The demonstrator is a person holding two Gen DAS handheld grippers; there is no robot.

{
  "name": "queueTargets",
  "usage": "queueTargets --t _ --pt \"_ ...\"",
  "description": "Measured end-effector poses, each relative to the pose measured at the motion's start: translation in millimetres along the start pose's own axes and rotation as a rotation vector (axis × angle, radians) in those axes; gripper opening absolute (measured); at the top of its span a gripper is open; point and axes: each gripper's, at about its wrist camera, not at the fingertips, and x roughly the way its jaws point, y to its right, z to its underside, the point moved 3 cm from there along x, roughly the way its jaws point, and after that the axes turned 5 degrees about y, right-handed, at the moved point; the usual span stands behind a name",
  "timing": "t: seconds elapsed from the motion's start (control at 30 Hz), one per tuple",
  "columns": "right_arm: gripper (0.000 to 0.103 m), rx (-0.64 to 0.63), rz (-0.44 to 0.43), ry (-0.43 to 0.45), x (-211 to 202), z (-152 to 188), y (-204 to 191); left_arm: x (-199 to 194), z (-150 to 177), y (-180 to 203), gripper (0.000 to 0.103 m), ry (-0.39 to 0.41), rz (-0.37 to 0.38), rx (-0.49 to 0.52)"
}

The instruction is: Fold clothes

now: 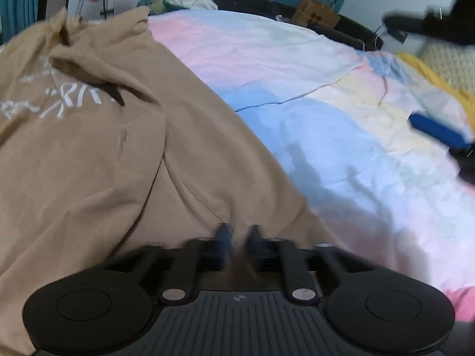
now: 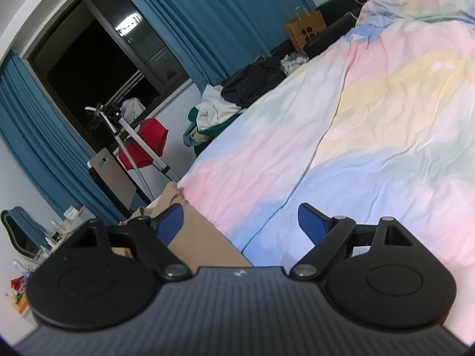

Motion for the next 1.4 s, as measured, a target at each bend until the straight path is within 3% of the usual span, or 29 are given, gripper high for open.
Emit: queueTargets --t 0.13,0.27,0.4,0.63,0.87,0.93,1.03,1.17,1.4 --pt "0.085 -0.006 -0.008 -0.006 -1.3 0.9 -0.7 -44.8 -14.6 -12.8 0.003 0.032 0.049 -0.025" --pt "0.085 -0.035 -0.019 -0.046 2.4 5.4 -8.0 -102.4 -26.9 -50.0 0.003 0.062 0.094 -0.059" --pt "0.085 -0.128 -0.043 -0.116 9.8 18.8 -26.2 -135.4 -27.2 -98.3 0.003 0.043 0.088 -0.146" --pt "0.085 -0.332 -0.124 -0.277 21.4 55.6 -67.2 -106.8 -3.6 -176.1 0.003 -0.059 -0.042 -0.228" --pt "0.084 -0.397 -0.226 -0.425 25.6 91.1 -93.6 -91.6 2.3 -198.4 0.004 -0.063 0.0 -0.269" --pt "0.078 -0.436 -0.236 -0.436 24.7 98.4 -101.7 -94.5 -0.2 -198.9 0.006 -0.047 0.018 -0.261" --pt "0.078 -0.482 -0.248 -0.451 23.7 109.0 -113.4 -103.0 -3.0 -199.2 0.021 -0.013 0.035 -0.247" --pt "0.078 -0.495 -0.264 -0.478 24.8 123.2 -126.6 -116.6 -11.0 -199.7 0.05 0.051 0.048 -0.231" --pt "0.078 -0.537 -0.295 -0.529 31.4 150.3 -145.2 -131.9 -53.5 -219.9 0.065 0.167 0.038 -0.265"
